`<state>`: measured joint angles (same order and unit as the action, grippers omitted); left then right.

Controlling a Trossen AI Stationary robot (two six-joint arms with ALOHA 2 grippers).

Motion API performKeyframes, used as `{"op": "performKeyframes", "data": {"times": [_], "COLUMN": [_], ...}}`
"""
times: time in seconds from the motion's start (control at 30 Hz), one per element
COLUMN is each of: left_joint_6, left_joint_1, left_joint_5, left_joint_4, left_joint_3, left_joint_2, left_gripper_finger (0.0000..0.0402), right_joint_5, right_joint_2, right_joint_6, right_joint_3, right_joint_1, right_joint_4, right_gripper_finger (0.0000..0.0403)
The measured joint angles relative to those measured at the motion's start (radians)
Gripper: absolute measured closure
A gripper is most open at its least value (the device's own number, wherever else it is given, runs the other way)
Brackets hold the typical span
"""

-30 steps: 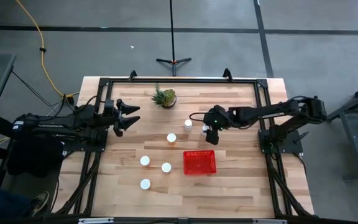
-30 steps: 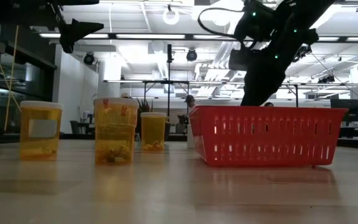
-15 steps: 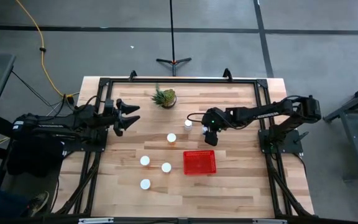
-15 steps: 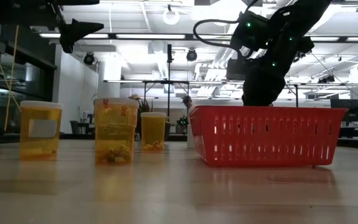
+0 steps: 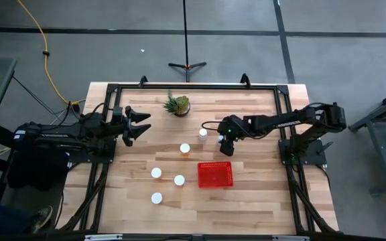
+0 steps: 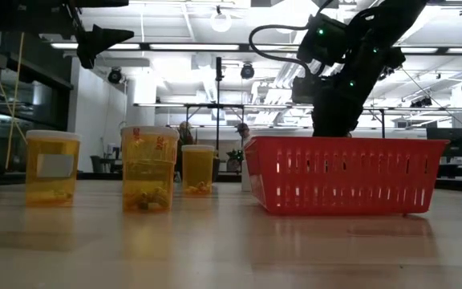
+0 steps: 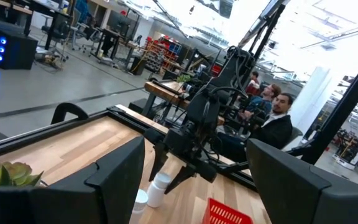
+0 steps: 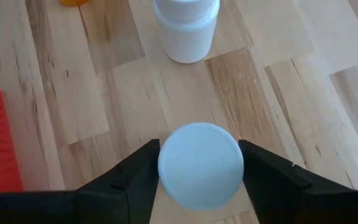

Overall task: Pick and place pill bottles into a basket
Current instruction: Put the white pill bottle into the red bin

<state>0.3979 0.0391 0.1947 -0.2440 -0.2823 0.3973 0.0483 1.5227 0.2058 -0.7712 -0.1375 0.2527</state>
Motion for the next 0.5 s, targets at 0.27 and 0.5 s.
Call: {"op": "performKeyframes", "data": {"times": [0.27, 0.5], "left_joint_6": [0.0, 0.0], "left_joint_1": [0.0, 0.0], "left_joint_5": [0.002, 0.002], "left_joint_4": [0.002, 0.013], "left_joint_3": [0.0, 0.0], "left_joint_2": [0.0, 0.0], "left_gripper_finger": [0.0087, 0.0087], "right_joint_5": [0.009, 0.02], "right_joint_2": [-0.002, -0.004], "right_joint_6": [0.081, 0.084], "right_joint_3": [0.0, -0.001], "right_joint_1": [0.0, 0.0], "right_joint_4": [-0.006, -0.014], "right_gripper_finger": [0.0245, 0.0247]}}
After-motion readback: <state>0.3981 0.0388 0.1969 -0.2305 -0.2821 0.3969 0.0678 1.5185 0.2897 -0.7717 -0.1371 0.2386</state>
